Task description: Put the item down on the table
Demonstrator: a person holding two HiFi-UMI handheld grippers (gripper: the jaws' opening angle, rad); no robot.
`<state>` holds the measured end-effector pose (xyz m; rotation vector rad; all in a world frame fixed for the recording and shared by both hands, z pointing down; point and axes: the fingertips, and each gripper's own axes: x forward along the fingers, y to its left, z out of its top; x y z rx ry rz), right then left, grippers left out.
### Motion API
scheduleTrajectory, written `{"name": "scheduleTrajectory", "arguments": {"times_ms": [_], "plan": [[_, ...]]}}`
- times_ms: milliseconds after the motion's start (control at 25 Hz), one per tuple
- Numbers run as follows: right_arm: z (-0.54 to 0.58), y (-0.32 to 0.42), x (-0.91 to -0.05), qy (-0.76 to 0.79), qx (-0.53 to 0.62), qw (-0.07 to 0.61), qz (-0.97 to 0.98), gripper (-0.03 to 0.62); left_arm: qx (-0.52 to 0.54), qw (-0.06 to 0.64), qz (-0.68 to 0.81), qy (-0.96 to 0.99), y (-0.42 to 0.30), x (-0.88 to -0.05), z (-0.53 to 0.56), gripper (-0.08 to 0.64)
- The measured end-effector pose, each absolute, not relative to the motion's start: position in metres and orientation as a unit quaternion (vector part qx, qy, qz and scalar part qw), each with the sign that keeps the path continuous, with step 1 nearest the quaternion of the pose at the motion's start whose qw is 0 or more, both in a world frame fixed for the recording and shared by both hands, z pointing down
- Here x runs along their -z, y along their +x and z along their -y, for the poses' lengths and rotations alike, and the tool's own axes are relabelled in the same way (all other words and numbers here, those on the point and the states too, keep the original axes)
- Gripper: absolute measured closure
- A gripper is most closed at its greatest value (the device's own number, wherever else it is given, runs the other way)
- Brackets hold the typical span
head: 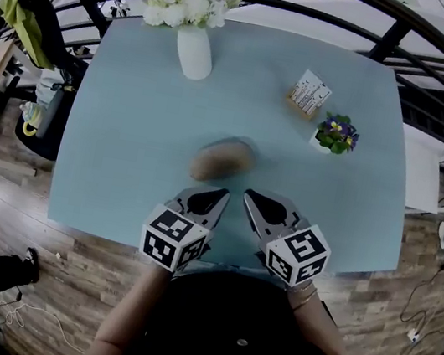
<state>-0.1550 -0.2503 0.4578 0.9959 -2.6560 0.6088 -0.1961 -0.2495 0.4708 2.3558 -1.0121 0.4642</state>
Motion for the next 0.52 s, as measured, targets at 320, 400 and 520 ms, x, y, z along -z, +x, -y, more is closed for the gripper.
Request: {"name": "scheduleTrajectory", "arguments": {"times_ms": [320,400,520], "plan": [[0.2503,-0.1575,-0.4594,0.333,-0.213,0.120,0.911,0.588,-0.172,0.273,0.371,0.871,-0.1939,-0.4722,0.2467,0.543],[0.2498,-0.1579,-0.4606,0.329,-0.216,0.120,0.911,0.588,-0.172,0.276,0.370,0.870,-0.1939,-0.4741,0.2466,0.543],[0.2491,-0.1587,-0.4621,0.325,-0.218,0.122,0.912,0.588,-0.172,0.281,0.370,0.869,-0.1944,-0.4775,0.2460,0.543]]}}
